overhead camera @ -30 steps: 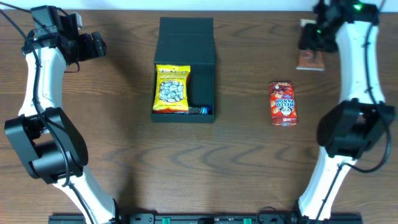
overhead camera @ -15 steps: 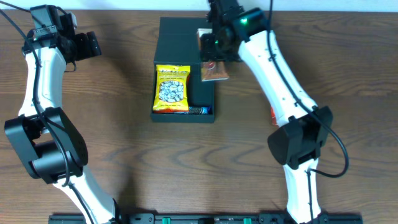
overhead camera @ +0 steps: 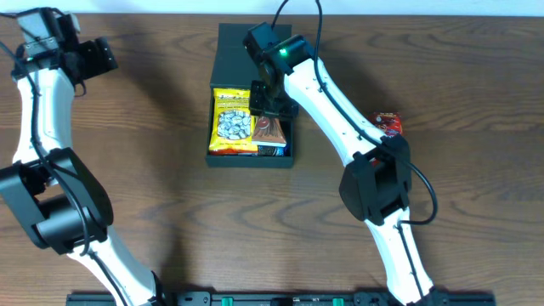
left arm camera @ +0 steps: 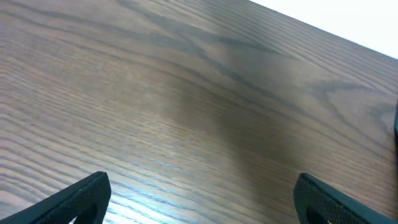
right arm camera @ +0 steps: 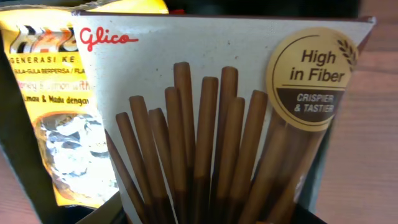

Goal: Pack container
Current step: 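Carry the Pocky box into the black box beside the yellow bag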

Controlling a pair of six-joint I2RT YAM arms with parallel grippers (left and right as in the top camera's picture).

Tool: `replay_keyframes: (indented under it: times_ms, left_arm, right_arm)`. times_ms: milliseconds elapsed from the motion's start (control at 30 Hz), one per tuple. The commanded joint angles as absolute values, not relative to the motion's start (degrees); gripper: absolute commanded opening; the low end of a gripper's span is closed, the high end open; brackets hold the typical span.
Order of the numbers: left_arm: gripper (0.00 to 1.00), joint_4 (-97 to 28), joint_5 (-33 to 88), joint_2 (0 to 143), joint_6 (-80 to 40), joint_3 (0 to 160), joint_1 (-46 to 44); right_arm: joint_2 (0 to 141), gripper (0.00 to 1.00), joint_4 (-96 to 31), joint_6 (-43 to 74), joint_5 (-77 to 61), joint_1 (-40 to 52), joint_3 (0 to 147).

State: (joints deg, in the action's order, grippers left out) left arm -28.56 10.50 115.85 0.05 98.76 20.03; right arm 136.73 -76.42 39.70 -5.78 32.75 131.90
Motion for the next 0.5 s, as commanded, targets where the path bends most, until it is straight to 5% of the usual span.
replay_keyframes:
  times_ms: [0, 67, 233, 467]
  left_arm:
    - [0.95, -28.5, 12.3, 116.7, -0.5, 98.4, 20.8]
    - [0.95, -28.5, 12.3, 116.7, -0.5, 98.4, 20.8]
    - [0.95, -28.6, 12.3, 116.7, -0.5, 98.4, 20.7]
    - [0.95, -28.7, 12.3, 116.7, -0.5, 98.4, 20.6]
  right_arm:
    - [136.2, 0.44, -77.6, 41.4, -3.5, 33.0, 132.2]
    - [136.2, 0.45, -77.8, 41.3, -2.8, 33.0, 132.2]
    - [136.2, 0.76, -77.6, 41.0, -1.1, 32.9, 132.2]
    - [135.6, 0.73, -77.7, 39.1, -1.4, 29.8, 134.4]
